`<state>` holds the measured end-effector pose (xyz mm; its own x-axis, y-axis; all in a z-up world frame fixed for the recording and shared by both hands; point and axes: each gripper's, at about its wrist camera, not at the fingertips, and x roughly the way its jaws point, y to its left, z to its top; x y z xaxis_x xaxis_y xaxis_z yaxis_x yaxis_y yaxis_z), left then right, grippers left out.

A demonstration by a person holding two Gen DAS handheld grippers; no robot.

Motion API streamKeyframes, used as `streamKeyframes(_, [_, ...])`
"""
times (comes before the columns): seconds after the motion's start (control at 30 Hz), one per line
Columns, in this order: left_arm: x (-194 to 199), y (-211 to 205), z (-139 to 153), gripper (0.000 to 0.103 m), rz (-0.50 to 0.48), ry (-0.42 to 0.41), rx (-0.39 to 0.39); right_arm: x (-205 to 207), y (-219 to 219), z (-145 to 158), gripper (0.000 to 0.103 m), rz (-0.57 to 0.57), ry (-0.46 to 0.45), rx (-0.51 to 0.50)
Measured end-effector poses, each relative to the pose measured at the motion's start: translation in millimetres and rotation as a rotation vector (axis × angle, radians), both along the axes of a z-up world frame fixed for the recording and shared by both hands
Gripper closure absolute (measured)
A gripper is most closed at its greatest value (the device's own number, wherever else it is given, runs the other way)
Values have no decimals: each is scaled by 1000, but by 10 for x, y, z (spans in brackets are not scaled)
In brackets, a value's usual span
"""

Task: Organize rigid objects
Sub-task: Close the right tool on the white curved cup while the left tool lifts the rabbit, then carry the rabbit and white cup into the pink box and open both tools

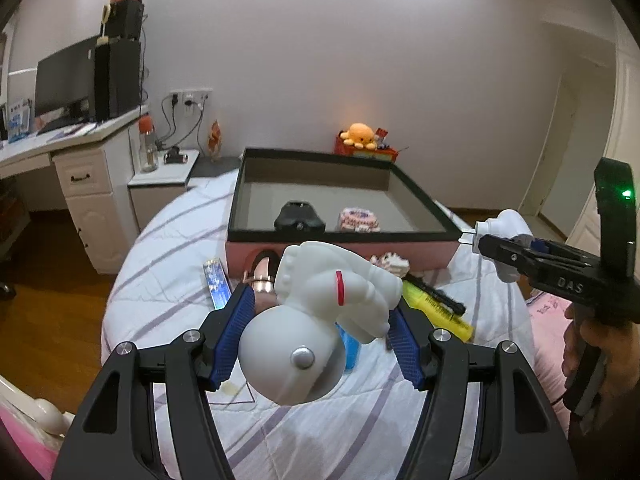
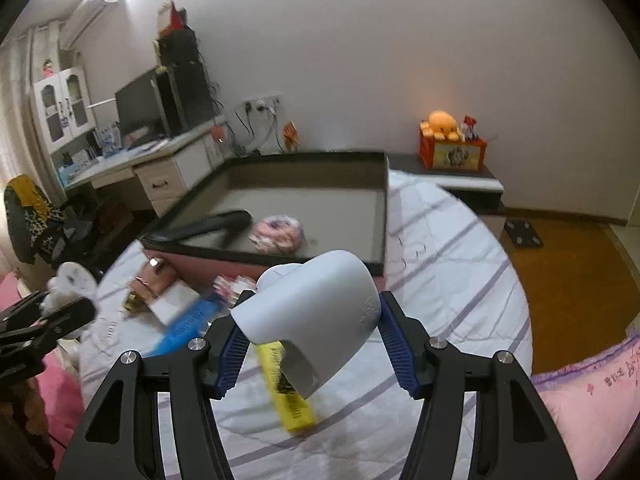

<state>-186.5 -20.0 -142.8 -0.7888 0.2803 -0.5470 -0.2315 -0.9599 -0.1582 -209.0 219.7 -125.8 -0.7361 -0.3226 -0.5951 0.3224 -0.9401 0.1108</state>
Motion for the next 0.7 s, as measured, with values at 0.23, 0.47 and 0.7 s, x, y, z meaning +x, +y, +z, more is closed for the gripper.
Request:
streamKeyframes(0.23, [72, 30, 266, 37, 29, 73, -21, 196, -93, 298, 41, 47, 77, -15])
streamKeyframes(0.47, [79, 7, 535, 37, 77, 143, -50, 335, -137, 569, 41, 67, 169, -32])
streamKeyframes(0.7, [70, 54, 788, 37, 125, 214, -87, 412, -176, 818, 41, 79, 279, -56])
